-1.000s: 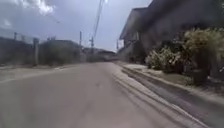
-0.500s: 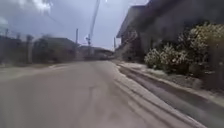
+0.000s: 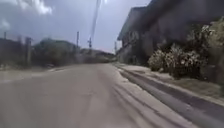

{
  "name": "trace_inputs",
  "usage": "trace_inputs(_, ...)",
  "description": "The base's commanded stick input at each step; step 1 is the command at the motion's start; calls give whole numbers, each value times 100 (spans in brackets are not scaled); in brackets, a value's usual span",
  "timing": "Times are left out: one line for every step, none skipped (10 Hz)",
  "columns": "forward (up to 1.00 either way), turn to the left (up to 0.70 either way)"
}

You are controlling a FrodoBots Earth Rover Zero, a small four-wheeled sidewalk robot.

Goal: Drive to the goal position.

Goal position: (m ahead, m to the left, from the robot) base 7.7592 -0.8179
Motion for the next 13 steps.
trace_inputs(70,0)
trace_inputs(70,0)
trace_inputs(70,0)
trace_inputs(70,0)
trace_inputs(70,0)
trace_inputs(70,0)
trace_inputs(70,0)
trace_inputs(70,0)
trace_inputs(70,0)
trace_inputs(70,0)
trace_inputs(70,0)
trace_inputs(70,0)
trace_inputs(70,0)
